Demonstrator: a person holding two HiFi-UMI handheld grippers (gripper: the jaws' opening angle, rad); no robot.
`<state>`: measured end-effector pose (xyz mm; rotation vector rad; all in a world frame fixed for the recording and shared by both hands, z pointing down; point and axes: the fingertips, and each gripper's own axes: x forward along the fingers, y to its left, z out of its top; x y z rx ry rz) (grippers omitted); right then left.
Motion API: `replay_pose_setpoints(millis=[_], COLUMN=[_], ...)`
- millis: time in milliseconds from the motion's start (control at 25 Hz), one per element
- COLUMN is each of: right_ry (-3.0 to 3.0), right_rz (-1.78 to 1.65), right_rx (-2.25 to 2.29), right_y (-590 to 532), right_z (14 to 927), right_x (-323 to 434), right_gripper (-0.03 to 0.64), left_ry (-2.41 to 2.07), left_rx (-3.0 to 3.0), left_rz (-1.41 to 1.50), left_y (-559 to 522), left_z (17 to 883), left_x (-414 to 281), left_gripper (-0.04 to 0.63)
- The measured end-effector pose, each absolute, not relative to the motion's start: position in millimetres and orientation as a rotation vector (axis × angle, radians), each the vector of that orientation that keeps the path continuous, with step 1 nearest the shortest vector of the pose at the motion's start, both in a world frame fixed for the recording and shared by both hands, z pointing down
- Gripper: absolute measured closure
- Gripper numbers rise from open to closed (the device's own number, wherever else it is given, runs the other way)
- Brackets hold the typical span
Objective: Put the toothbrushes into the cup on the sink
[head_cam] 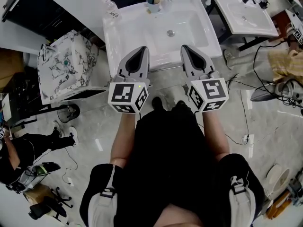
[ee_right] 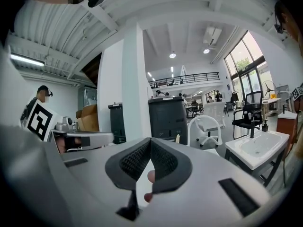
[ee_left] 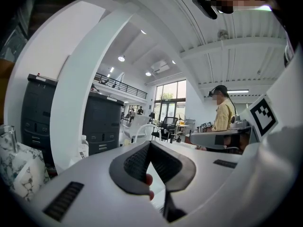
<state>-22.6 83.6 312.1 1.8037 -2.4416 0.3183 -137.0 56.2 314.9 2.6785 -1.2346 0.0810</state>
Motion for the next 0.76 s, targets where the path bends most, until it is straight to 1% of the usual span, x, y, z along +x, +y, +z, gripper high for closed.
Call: replay_pose_setpoints(millis=[760], right_ry=[-2.433], right_rz=[0.288], right_rx=[1.783], right_y=[85.8], right_z=[312.0], right_x=[-27.2], right_gripper=[0.586], left_ry=[-1.193], left_rx=[2.69], left_rz=[0.094], left_y=[58.1], left_z=[318.4], left_x=[-131.0], left_gripper=[0.581])
